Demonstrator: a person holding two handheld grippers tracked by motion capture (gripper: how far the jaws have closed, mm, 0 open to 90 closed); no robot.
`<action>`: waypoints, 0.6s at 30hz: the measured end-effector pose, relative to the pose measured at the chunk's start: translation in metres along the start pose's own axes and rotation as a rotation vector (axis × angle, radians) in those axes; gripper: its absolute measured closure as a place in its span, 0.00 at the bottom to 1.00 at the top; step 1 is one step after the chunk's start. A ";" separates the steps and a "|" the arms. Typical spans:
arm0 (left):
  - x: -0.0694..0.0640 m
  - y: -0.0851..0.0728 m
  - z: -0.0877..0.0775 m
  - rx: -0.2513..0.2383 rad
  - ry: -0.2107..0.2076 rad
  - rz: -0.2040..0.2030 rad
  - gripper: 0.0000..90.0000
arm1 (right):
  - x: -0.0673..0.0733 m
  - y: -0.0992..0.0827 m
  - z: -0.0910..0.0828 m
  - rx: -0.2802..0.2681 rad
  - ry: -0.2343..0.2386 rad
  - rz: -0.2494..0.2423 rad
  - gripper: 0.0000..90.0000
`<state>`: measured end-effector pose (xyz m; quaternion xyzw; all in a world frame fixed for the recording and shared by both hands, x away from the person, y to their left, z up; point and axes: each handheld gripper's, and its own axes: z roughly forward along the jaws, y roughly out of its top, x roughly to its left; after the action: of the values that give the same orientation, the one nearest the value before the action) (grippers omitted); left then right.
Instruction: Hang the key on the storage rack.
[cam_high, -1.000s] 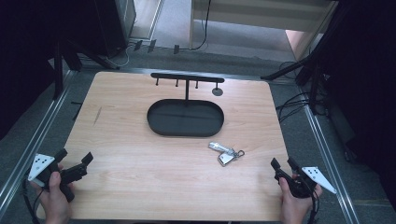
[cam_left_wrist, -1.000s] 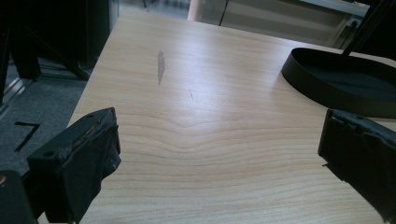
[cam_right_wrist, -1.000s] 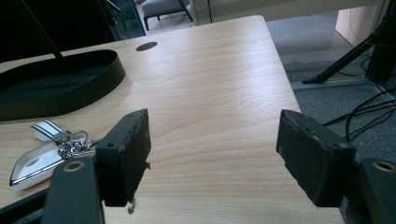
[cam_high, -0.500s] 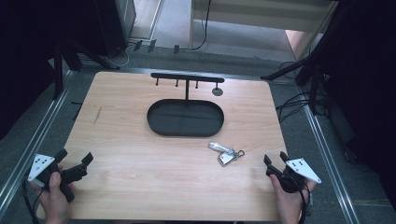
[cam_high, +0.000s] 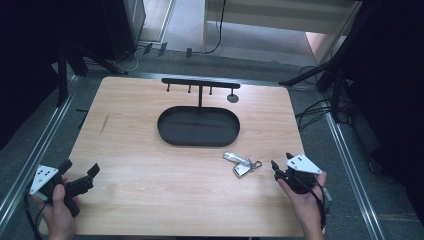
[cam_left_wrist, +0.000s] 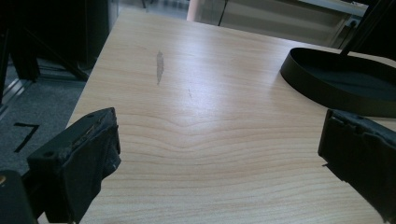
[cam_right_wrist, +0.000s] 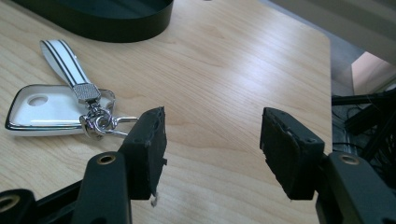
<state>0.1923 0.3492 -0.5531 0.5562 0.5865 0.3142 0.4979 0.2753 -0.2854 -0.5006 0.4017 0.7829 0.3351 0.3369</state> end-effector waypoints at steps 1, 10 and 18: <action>0.000 0.000 0.000 0.000 -0.001 -0.001 0.00 | 0.000 0.004 0.003 0.014 0.008 -0.014 0.46; 0.000 0.000 0.000 0.001 -0.001 -0.005 0.00 | -0.002 0.038 0.030 0.213 0.162 -0.171 0.47; 0.000 0.000 0.000 0.000 0.001 -0.003 0.00 | -0.004 0.073 0.055 0.439 0.249 -0.286 0.47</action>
<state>0.1925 0.3491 -0.5531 0.5554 0.5874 0.3136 0.4981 0.3504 -0.2421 -0.4716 0.3062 0.9208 0.1533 0.1868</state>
